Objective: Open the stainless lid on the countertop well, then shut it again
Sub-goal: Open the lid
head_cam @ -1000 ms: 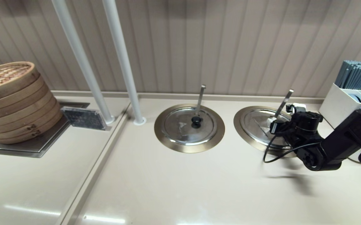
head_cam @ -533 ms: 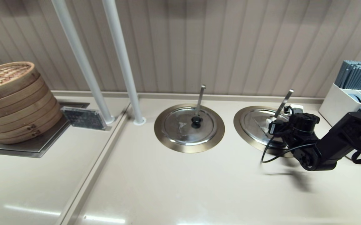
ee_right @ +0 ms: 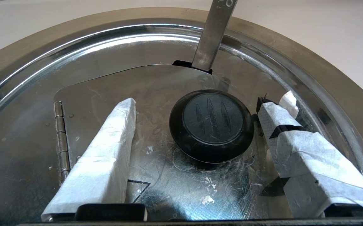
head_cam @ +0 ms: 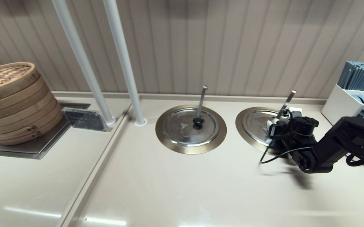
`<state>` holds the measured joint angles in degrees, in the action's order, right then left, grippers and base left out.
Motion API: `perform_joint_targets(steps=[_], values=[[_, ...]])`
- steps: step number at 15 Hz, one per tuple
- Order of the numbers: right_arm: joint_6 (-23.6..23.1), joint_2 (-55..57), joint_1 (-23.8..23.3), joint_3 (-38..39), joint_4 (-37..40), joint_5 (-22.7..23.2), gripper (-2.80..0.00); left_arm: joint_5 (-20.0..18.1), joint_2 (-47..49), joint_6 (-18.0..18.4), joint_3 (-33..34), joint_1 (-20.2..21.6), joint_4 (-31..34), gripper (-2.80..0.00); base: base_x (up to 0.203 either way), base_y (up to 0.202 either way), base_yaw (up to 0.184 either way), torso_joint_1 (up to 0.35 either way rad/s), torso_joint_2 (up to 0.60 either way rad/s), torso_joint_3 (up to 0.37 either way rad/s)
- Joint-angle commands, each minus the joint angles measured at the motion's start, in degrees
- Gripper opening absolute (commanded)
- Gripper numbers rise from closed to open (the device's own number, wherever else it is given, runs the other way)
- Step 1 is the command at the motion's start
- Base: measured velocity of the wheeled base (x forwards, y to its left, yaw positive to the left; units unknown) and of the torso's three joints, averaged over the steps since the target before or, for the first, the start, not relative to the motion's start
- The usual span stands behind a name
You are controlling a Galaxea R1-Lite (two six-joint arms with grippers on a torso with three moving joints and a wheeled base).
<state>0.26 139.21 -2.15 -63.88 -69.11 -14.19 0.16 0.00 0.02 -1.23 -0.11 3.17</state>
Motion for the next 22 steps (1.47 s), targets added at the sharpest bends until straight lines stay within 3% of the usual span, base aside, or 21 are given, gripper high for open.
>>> perform_joint_targets(steps=[1, 22], values=[[-0.09, 0.8, -0.05, -0.17, -0.4, -0.05, 0.0, 0.02, 0.0, 0.06, 0.0, 0.02, -0.01, -2.8, 0.0, 0.0, 0.0, 0.0, 0.0, 0.0], [-0.44, -0.62, 1.09, -1.09, -2.25, -1.02, 0.0, 0.02, 0.0, -0.02, 0.0, 0.02, 0.06, -2.8, 0.0, 0.0, 0.0, 0.0, 0.0, 0.0]])
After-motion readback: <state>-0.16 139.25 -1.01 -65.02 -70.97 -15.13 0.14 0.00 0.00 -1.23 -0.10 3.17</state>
